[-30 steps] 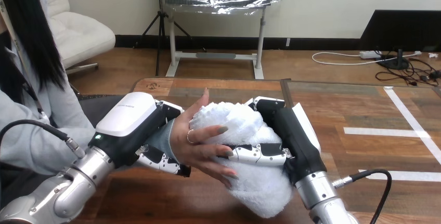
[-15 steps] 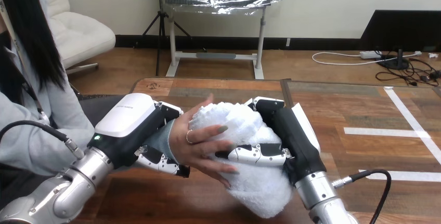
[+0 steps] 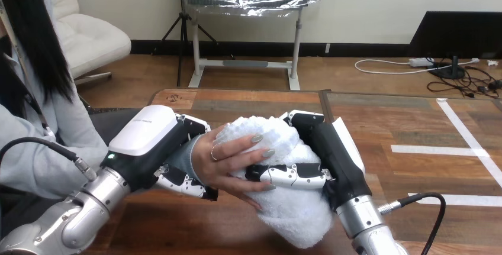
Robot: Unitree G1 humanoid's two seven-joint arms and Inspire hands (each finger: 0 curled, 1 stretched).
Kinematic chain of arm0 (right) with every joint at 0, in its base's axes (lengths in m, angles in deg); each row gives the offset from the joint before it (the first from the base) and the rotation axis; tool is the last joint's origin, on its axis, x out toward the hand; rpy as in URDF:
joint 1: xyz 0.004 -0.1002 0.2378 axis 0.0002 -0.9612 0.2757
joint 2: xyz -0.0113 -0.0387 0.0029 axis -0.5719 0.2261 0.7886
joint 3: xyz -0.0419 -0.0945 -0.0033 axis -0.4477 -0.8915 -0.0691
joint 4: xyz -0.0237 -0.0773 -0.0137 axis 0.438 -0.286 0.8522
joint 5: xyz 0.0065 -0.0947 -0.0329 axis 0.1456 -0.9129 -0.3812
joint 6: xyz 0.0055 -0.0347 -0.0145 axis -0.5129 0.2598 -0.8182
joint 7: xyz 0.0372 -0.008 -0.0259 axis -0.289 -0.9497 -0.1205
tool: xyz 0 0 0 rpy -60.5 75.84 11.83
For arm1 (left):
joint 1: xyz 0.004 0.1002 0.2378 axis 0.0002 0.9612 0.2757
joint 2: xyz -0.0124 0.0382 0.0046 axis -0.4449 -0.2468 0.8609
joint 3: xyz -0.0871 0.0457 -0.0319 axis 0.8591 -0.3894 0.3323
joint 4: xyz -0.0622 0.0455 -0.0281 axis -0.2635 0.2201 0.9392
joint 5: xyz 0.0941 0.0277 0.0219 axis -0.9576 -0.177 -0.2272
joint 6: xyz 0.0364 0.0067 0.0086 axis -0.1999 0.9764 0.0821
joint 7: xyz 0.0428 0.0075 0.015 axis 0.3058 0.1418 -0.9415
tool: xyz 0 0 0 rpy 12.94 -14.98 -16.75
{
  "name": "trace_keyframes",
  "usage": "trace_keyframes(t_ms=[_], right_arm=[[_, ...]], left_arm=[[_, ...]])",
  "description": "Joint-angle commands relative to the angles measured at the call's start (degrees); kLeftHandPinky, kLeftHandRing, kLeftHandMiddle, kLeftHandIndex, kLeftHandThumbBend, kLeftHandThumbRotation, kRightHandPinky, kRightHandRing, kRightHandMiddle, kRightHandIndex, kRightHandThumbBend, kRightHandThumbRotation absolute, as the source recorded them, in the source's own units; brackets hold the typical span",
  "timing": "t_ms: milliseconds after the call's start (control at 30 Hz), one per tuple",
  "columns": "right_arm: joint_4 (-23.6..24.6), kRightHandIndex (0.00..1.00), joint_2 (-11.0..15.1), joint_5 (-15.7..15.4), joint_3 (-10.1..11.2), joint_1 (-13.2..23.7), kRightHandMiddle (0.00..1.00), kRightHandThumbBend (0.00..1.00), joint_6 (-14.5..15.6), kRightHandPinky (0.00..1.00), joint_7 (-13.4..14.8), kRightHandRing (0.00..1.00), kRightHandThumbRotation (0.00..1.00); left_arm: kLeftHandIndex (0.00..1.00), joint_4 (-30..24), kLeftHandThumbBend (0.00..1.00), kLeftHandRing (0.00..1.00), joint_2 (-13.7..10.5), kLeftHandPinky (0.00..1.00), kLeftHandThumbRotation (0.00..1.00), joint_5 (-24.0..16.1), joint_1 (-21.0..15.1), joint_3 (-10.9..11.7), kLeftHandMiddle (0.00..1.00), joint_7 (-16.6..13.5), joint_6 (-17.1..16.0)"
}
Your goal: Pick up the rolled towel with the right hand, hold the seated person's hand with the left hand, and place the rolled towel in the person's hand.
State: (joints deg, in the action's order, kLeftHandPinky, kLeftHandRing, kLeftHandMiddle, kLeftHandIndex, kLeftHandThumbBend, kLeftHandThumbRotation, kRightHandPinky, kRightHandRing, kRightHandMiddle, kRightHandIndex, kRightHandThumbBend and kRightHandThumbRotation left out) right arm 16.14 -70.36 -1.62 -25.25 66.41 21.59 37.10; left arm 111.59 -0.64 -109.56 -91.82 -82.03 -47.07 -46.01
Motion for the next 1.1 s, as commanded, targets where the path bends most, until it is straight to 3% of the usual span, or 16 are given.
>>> trace_keyframes(t_ms=[0, 1067], right_arm=[[2.1, 0.40, -1.1, 1.6, 0.1, 5.0, 0.38, 0.85, -1.8, 0.25, -0.1, 0.31, 0.00], [1.1, 0.41, -1.0, 1.7, 0.4, 5.0, 0.39, 0.86, -1.4, 0.27, -0.2, 0.32, 0.00]], left_arm=[[0.42, -0.9, 1.00, 0.32, 1.4, 0.27, 0.25, 0.7, -3.7, 0.6, 0.37, -1.1, -1.2], [0.42, -0.8, 1.00, 0.33, 1.4, 0.28, 0.24, 1.0, -3.5, 0.6, 0.38, -0.6, -1.2]])
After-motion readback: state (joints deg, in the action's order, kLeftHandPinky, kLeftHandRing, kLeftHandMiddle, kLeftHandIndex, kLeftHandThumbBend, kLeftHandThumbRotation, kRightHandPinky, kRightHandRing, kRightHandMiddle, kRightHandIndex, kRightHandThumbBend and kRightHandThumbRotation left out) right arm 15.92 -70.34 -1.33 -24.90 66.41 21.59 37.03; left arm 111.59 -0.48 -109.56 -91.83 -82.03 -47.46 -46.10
